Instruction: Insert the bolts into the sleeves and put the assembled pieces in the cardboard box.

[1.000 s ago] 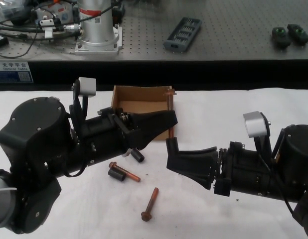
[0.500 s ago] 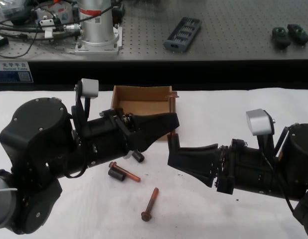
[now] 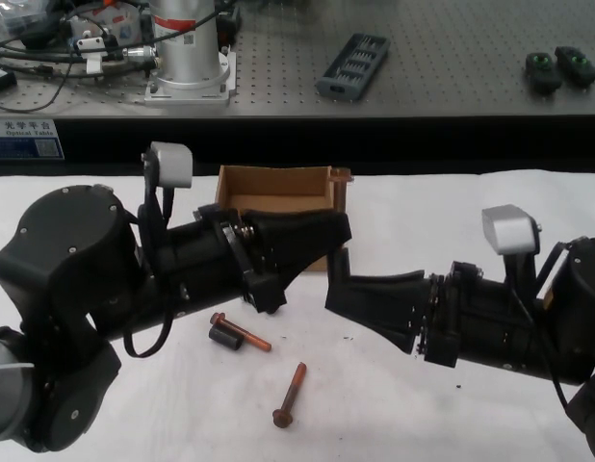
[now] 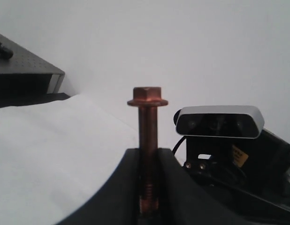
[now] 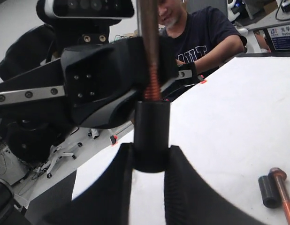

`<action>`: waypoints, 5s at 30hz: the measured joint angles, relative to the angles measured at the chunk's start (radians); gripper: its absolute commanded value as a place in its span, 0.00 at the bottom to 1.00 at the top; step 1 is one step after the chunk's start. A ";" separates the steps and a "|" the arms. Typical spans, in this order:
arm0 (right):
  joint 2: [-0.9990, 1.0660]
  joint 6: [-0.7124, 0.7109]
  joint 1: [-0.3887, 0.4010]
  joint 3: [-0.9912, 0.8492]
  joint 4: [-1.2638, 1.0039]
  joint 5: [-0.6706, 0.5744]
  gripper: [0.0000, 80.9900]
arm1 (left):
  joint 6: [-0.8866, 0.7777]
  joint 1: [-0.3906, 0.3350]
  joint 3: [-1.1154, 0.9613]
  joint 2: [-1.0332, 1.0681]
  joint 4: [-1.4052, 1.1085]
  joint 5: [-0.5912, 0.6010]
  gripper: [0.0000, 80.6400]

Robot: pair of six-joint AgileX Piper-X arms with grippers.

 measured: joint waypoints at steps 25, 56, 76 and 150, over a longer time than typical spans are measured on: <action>0.000 -0.113 -0.093 -0.300 0.494 -0.042 0.04 | -0.078 0.098 0.000 0.000 -0.205 -0.096 0.61; 0.571 -0.342 -0.033 -1.316 1.551 0.234 0.04 | 0.121 0.338 0.001 -0.356 0.603 -0.015 0.39; 0.488 -0.542 -0.037 -1.320 1.902 0.249 0.45 | 0.175 0.338 0.002 -0.387 0.685 -0.017 0.39; 0.553 -0.834 0.263 -1.295 2.171 0.726 0.28 | 0.359 0.406 0.004 -0.797 1.106 -0.247 0.39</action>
